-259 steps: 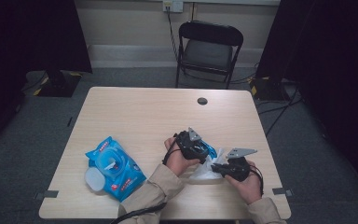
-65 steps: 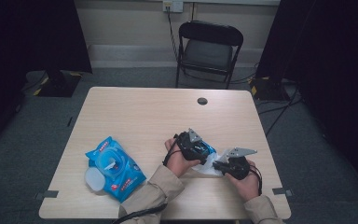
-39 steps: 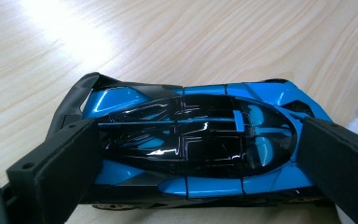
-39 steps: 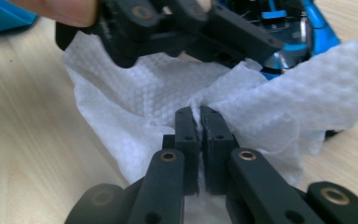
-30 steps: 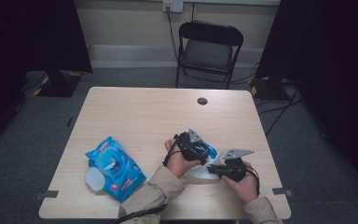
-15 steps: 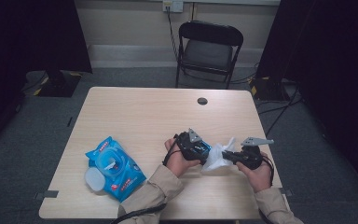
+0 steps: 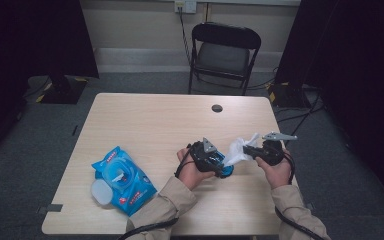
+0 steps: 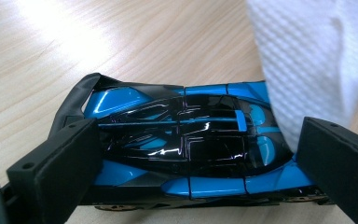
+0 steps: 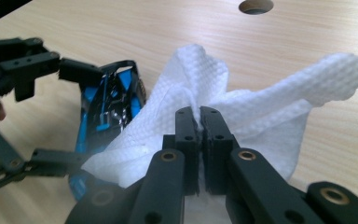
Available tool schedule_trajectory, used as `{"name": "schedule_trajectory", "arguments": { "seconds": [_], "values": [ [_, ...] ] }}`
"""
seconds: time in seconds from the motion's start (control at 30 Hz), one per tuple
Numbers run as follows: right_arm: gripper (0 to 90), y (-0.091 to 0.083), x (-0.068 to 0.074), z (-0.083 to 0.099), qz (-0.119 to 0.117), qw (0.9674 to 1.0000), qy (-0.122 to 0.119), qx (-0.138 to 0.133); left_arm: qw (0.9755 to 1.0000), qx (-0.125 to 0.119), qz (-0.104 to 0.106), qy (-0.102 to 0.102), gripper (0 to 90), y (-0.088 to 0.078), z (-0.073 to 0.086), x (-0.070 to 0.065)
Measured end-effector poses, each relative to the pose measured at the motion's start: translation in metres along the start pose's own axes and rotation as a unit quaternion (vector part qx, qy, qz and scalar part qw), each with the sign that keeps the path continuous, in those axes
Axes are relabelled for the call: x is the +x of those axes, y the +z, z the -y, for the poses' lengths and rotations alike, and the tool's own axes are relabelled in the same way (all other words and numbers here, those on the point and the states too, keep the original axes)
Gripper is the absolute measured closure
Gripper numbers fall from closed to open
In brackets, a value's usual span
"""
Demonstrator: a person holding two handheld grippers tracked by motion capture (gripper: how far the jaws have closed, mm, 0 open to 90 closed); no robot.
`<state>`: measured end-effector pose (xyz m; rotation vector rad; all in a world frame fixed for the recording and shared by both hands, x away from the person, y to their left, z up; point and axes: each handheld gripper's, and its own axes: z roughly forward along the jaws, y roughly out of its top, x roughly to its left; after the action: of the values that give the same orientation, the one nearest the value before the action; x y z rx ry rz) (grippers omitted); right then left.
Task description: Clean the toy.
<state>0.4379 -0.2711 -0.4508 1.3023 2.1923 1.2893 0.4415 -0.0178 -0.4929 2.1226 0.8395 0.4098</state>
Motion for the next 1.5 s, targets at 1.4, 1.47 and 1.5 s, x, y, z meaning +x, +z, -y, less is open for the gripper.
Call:
{"name": "schedule_trajectory", "arguments": {
  "seconds": [1.4,1.47,1.5],
  "values": [
    [85.5,0.123,0.025,-0.021,-0.014,0.9961,-0.032,0.081,0.9999,-0.011,0.006,0.002,0.0,0.000,0.003,-0.001],
    [85.6,0.123,0.024,-0.021,-0.019,0.9958,-0.033,0.084,0.9999,-0.010,0.005,0.004,0.0,0.000,0.003,-0.001],
    [85.7,0.123,0.023,-0.021,-0.021,0.9958,-0.030,0.083,0.9999,-0.011,0.004,0.003,0.0,0.000,0.003,-0.001]
  ]
}}
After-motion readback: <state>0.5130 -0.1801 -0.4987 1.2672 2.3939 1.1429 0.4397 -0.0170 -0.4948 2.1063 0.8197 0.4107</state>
